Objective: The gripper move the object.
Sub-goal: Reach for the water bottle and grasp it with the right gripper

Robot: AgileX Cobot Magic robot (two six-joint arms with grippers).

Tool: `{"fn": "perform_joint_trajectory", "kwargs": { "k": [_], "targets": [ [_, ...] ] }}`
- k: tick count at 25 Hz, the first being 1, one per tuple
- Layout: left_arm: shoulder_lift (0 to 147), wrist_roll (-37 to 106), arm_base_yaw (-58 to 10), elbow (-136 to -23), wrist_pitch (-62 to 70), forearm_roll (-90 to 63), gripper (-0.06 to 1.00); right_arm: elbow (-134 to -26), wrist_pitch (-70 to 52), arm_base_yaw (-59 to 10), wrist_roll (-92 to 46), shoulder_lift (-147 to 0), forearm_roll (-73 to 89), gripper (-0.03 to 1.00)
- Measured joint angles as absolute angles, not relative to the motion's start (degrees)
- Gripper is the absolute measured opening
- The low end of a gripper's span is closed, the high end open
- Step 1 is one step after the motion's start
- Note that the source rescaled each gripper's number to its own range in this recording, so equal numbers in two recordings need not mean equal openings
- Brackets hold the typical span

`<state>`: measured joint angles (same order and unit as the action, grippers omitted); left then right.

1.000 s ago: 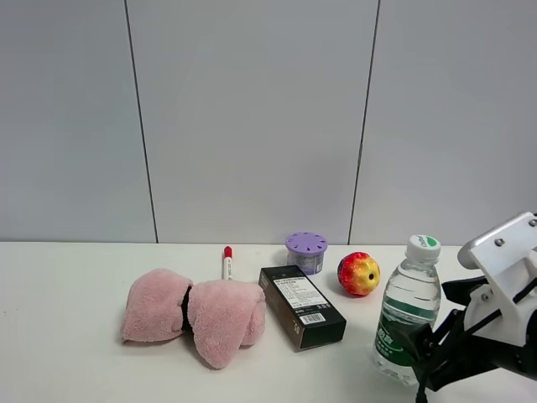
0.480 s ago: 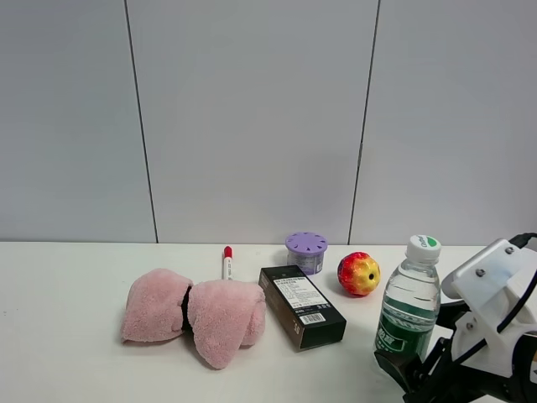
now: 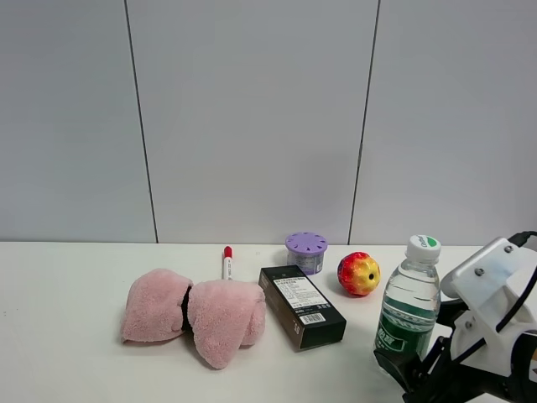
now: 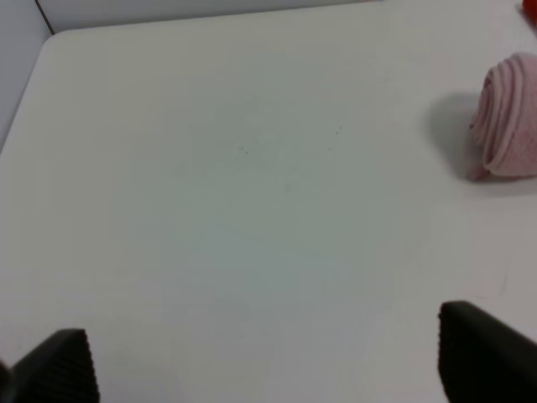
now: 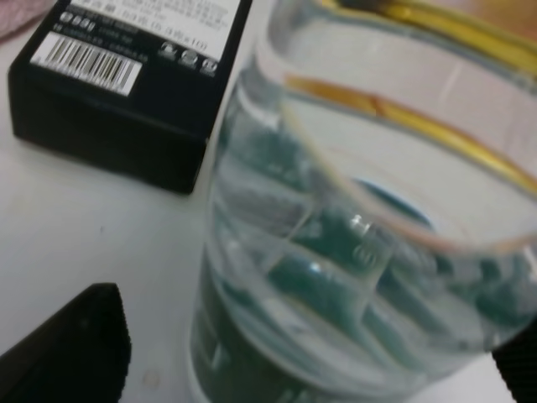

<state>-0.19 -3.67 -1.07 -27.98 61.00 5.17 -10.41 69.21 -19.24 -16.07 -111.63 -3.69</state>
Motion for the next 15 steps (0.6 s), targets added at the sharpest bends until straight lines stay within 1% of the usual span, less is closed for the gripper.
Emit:
{"fn": "perform_joint_trajectory", "kwargs": {
  "k": [15],
  "targets": [
    [-0.19, -3.67, -1.07, -27.98, 61.0, 5.17, 1.0, -11.33, 69.21, -19.24, -16.19, -111.63, -1.75, 0.83]
  ]
}}
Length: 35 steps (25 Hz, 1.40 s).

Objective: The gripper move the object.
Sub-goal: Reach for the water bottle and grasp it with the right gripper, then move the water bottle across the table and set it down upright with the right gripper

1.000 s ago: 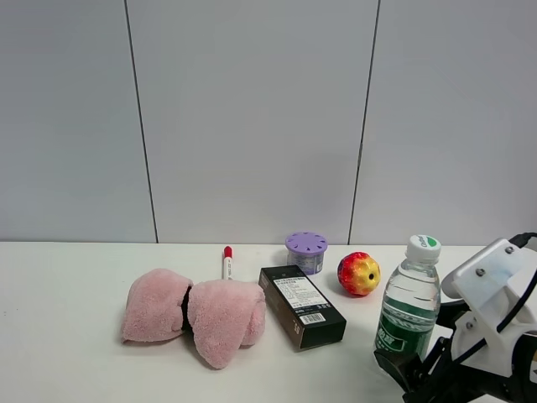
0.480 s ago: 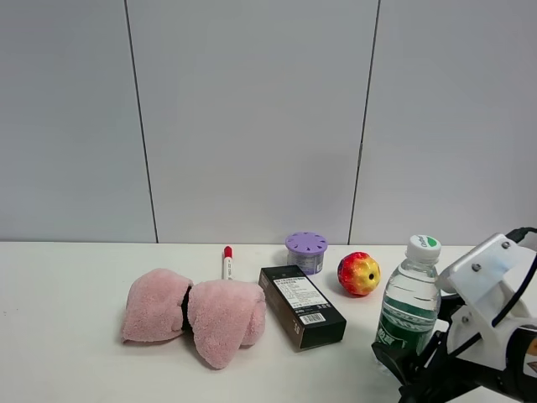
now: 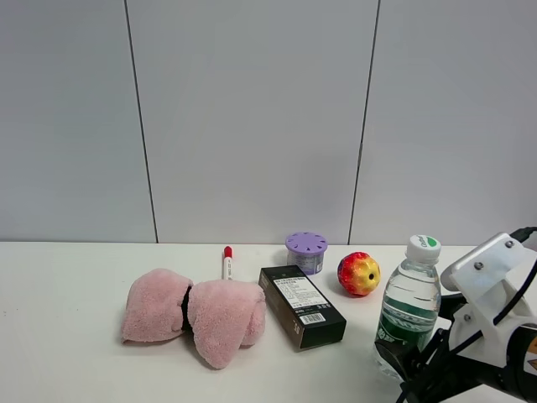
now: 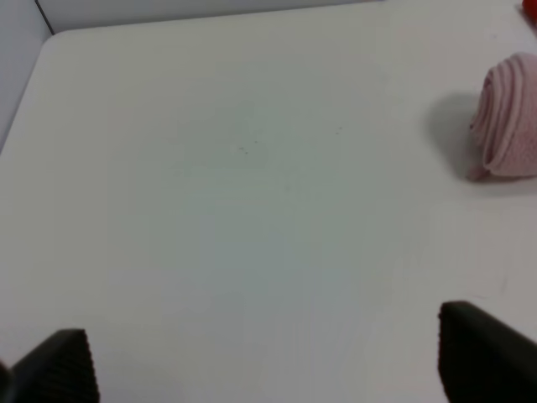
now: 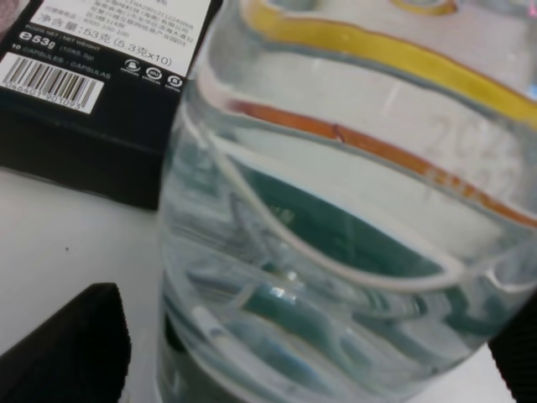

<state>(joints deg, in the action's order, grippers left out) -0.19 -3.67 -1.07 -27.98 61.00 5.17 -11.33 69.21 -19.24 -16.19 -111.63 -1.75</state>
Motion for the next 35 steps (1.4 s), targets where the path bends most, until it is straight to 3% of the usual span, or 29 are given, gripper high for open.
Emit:
{"fn": "perform_joint_trajectory", "kwargs": {
  "k": [10, 13, 18, 26, 35],
  "targets": [
    [-0.19, -3.67, -1.07, -27.98, 61.0, 5.17, 1.0, -13.06, 69.22, -19.24, -16.14, -112.27, -2.43, 0.81],
    [-0.19, -3.67, -1.07, -27.98, 61.0, 5.17, 1.0, -13.38, 69.22, -19.24, -16.14, -112.74, -2.47, 0.7],
    [-0.19, -3.67, -1.07, -27.98, 61.0, 5.17, 1.0, -14.05, 69.22, -19.24, -16.02, -113.24, -2.66, 0.6],
    [-0.19, -3.67, -1.07, -27.98, 61.0, 5.17, 1.0, -14.1, 69.47, -19.24, -11.82, -113.6, -3.84, 0.02],
    [-0.19, -3.67, -1.07, -27.98, 61.0, 5.17, 1.0, -14.1, 69.35, -19.24, -10.84, -113.48, -3.83, 0.02]
  ]
}}
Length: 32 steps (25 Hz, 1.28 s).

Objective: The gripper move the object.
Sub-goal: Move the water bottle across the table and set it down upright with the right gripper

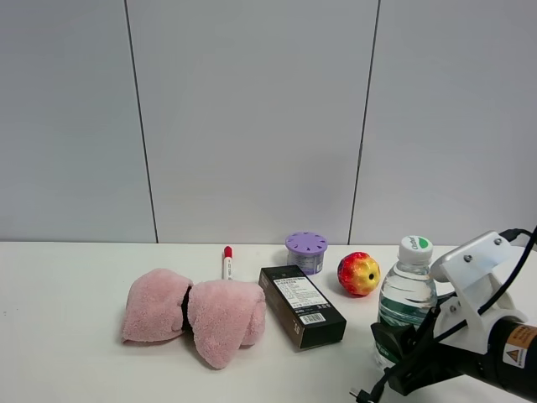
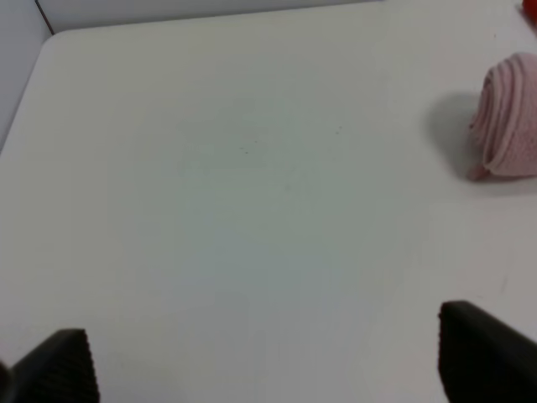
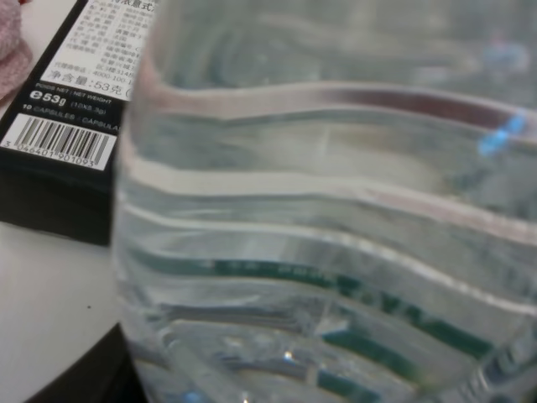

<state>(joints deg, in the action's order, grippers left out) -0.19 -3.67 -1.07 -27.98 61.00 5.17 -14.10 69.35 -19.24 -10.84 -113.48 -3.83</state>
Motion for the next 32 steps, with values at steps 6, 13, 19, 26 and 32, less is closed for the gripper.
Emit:
{"fn": "perform_joint_trajectory", "kwargs": {
  "k": [6, 13, 19, 26, 32],
  "targets": [
    [-0.19, -3.67, -1.07, -27.98, 61.0, 5.17, 1.0, -14.04, 66.1, -19.24, -10.53, -107.94, -10.16, 0.0],
    [-0.19, -3.67, -1.07, -27.98, 61.0, 5.17, 1.0, -17.41, 54.65, -23.58, -8.1, -91.21, -11.9, 0.0],
    [-0.19, -3.67, -1.07, -27.98, 61.0, 5.17, 1.0, -29.38, 28.39, -30.2, -4.73, -82.87, -11.76, 0.0],
    [-0.19, -3.67, -1.07, -27.98, 61.0, 5.17, 1.0, -51.13, 7.22, -36.66, 3.36, -84.12, -11.29, 0.0],
    [-0.19, -3.67, -1.07, -27.98, 61.0, 5.17, 1.0, -67.92, -0.47, -39.92, 6.8, -95.17, -11.24, 0.0]
  ]
}}
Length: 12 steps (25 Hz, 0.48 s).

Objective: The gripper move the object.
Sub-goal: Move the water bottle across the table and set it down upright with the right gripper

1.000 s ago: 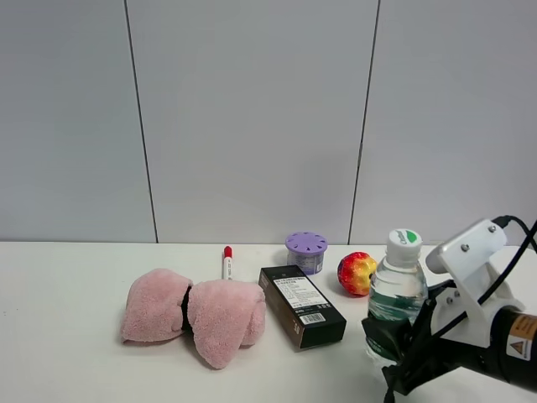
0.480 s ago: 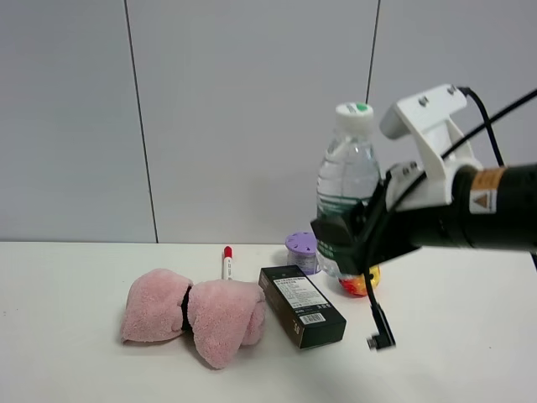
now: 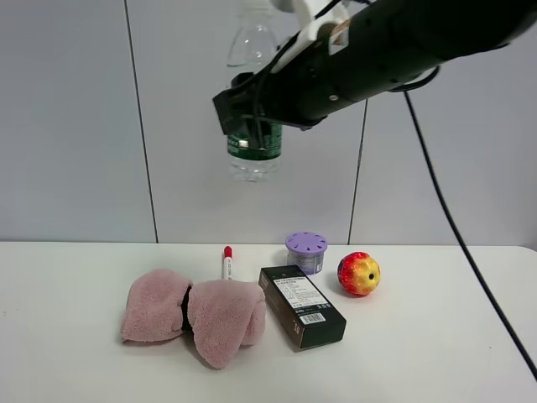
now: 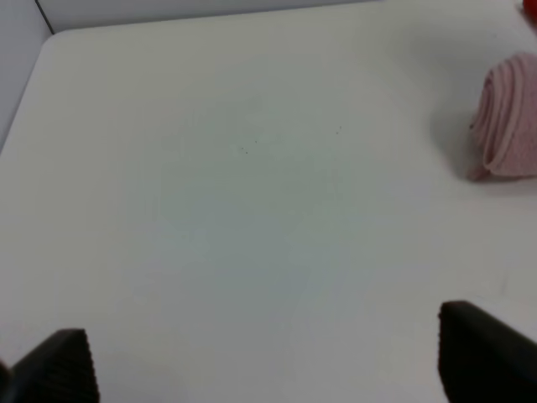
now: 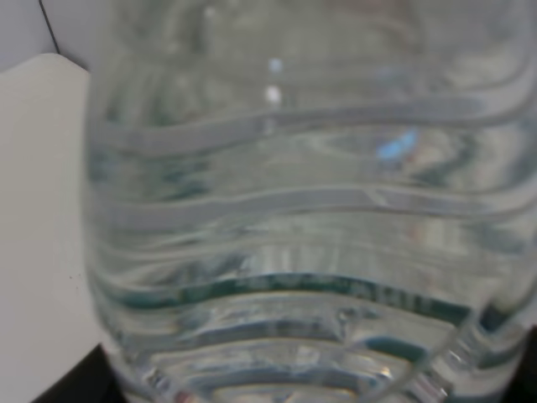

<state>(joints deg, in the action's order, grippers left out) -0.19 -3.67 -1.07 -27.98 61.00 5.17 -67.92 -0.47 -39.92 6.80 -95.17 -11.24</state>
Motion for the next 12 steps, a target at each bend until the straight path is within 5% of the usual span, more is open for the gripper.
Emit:
{"fn": "perform_joint_trajectory", "kwargs": {
  "k": [12],
  "targets": [
    [-0.19, -3.67, -1.07, -27.98, 61.0, 5.17, 1.0, -96.37, -7.57, -42.04, 12.22, -123.91, -9.31, 0.0]
  ]
}}
